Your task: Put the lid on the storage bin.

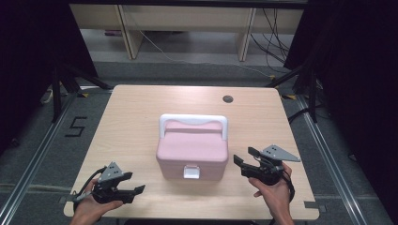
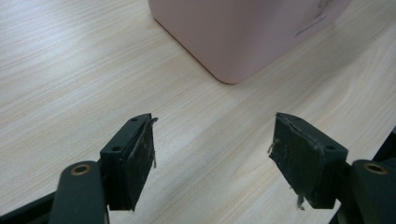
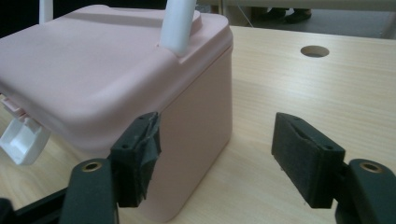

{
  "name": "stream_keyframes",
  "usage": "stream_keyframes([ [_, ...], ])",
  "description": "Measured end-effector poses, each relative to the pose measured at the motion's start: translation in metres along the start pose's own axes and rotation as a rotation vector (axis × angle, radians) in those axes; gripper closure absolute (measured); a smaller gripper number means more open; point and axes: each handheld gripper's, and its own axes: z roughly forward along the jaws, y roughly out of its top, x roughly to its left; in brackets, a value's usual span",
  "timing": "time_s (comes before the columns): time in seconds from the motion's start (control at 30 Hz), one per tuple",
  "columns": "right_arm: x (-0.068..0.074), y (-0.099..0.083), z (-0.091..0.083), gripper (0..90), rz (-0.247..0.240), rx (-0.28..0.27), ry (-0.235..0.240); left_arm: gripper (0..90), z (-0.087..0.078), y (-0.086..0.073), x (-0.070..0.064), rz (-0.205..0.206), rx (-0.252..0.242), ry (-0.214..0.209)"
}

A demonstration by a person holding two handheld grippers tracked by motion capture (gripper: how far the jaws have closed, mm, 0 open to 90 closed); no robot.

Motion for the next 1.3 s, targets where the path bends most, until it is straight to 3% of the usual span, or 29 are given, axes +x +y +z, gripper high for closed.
stream_keyframes([
  [0.03,0.001,-0.001,0.000,32.5,0.015,0.006,0.017,28.7,-0.001,0.000,-0.001,0.000,-0.002,-0.007],
  [0.1,0.001,-0.002,-0.001,31.2,0.001,0.009,0.020,27.9,-0.002,0.000,-0.001,0.006,0.005,0.000],
  [0.17,0.001,-0.005,-0.002,28.3,0.008,0.019,0.022,27.4,-0.001,-0.001,-0.003,-0.015,-0.011,-0.001],
  [0.2,-0.001,-0.006,-0.001,27.5,-0.012,0.013,0.016,27.1,-0.001,-0.002,-0.003,-0.010,-0.006,0.001],
  [0.3,0.001,-0.011,-0.001,25.6,0.026,0.017,0.026,25.9,-0.002,-0.003,-0.005,-0.006,-0.003,-0.011],
  [0.33,-0.002,-0.014,-0.001,25.1,-0.003,0.014,0.026,25.7,-0.002,-0.005,-0.006,-0.001,-0.001,-0.015],
  [0.5,-0.003,-0.020,-0.003,24.1,-0.007,0.035,0.038,24.8,-0.001,-0.008,-0.010,-0.017,-0.017,-0.018],
  [0.53,0.000,-0.021,-0.003,24.0,0.038,0.048,0.047,24.5,-0.003,-0.008,-0.011,-0.007,-0.005,-0.016],
  [0.6,0.002,-0.024,-0.003,23.0,0.036,0.056,0.052,23.6,-0.003,-0.009,-0.012,-0.001,-0.009,-0.019],
  [0.63,0.002,-0.026,-0.003,21.8,0.006,0.054,0.039,23.2,-0.002,-0.010,-0.014,-0.013,-0.029,-0.027],
  [0.67,0.000,-0.027,-0.004,20.5,-0.026,0.055,0.045,22.8,-0.003,-0.010,-0.014,-0.003,-0.017,-0.021],
  [0.7,0.000,-0.027,-0.004,20.5,-0.026,0.055,0.045,22.8,-0.003,-0.010,-0.015,0.009,-0.013,-0.024],
  [0.73,0.003,-0.030,-0.005,17.7,-0.011,0.074,0.057,21.7,-0.002,-0.011,-0.017,-0.014,-0.034,-0.026],
  [0.8,0.003,-0.031,-0.005,17.6,-0.018,0.071,0.054,21.5,-0.003,-0.012,-0.018,-0.005,-0.031,-0.023],
  [0.83,0.004,-0.034,-0.006,16.7,-0.018,0.092,0.078,20.8,-0.003,-0.012,-0.020,-0.010,-0.034,-0.032],
  [0.93,0.006,-0.038,-0.006,16.6,-0.001,0.083,0.077,20.5,-0.002,-0.014,-0.021,-0.001,-0.035,-0.030],
  [0.97,0.006,-0.040,-0.008,16.5,-0.020,0.105,0.088,19.9,-0.001,-0.015,-0.021,-0.001,-0.044,-0.027],
  [1.03,0.006,-0.042,-0.008,16.5,-0.021,0.097,0.089,19.6,-0.002,-0.016,-0.023,-0.007,-0.040,-0.020],
  [1.07,0.009,-0.045,-0.010,16.4,0.008,0.112,0.099,19.4,-0.002,-0.017,-0.022,0.016,-0.021,-0.009],
  [1.1,0.008,-0.047,-0.009,16.4,-0.024,0.101,0.100,19.1,-0.001,-0.018,-0.024,0.004,-0.038,-0.019],
  [1.2,0.011,-0.050,-0.011,16.4,-0.003,0.125,0.108,18.2,-0.001,-0.019,-0.025,0.017,-0.021,-0.016],
  [1.27,0.014,-0.055,-0.009,16.4,-0.006,0.124,0.111,17.3,0.002,-0.020,-0.029,0.001,-0.038,-0.019],
  [1.3,0.014,-0.055,-0.010,16.3,-0.039,0.134,0.109,17.3,0.001,-0.020,-0.028,0.038,-0.007,-0.013],
])
